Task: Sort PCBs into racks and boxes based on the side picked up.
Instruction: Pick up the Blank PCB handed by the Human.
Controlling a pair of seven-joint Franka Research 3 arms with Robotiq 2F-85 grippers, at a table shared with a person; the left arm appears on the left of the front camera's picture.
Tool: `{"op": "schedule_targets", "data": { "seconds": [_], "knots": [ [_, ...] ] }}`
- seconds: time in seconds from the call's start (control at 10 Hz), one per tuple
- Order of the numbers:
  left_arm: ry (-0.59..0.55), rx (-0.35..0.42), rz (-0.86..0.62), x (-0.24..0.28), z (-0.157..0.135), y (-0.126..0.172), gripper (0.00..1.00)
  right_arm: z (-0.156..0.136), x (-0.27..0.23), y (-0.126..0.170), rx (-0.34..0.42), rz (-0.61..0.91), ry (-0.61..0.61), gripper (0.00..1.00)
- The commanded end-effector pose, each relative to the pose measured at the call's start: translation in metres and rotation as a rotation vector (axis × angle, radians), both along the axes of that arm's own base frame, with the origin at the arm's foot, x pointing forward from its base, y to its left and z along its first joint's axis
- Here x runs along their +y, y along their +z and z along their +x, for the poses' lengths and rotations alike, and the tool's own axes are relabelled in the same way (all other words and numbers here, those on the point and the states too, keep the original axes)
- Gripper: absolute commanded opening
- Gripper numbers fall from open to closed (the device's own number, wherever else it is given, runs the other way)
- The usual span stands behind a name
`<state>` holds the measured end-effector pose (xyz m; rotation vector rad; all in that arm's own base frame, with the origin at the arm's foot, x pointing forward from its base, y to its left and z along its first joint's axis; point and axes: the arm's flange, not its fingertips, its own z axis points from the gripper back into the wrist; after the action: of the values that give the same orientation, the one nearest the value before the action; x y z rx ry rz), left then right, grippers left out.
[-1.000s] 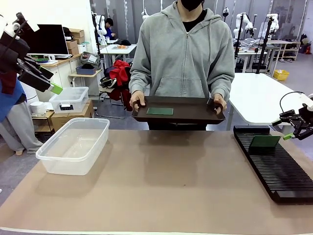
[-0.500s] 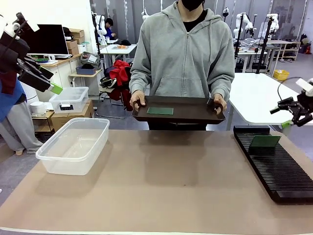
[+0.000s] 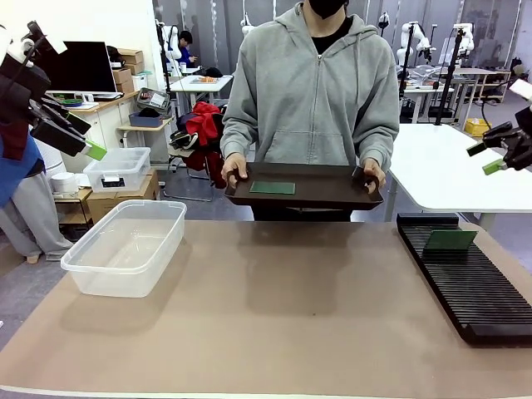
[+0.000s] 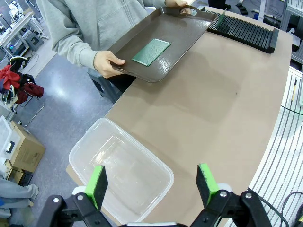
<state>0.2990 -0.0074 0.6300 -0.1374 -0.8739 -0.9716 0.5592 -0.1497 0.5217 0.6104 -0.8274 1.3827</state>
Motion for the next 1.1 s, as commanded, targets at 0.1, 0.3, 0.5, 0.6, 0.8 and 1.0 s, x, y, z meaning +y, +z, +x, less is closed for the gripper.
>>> {"op": "schedule_targets", "data": {
  "seconds": [0.1,0.3,0.5,0.6,0.8,1.0],
  "knots": [
    [-0.003,0.009,0.003,0.001,0.000,-0.001,1.00,-0.053,0.013,0.016,0.027,-0.035,-0.206,1.00],
    [-0.003,0.009,0.003,0.001,0.000,-0.001,1.00,-0.081,0.016,0.028,0.112,-0.101,-0.211,1.00],
    [-0.003,0.009,0.003,0.001,0.000,-0.001,1.00,-0.095,0.015,0.039,0.186,-0.093,-0.183,1.00],
    [-0.003,0.009,0.003,0.001,0.000,-0.001,1.00,-0.097,0.015,0.040,0.215,-0.080,-0.181,1.00],
    [-0.003,0.009,0.003,0.001,0.000,-0.001,1.00,-0.093,0.008,0.035,0.118,0.011,-0.038,1.00],
    [-0.003,0.009,0.003,0.001,0.000,-0.001,1.00,-0.100,0.014,0.038,0.191,-0.077,-0.170,1.00]
  ]
}}
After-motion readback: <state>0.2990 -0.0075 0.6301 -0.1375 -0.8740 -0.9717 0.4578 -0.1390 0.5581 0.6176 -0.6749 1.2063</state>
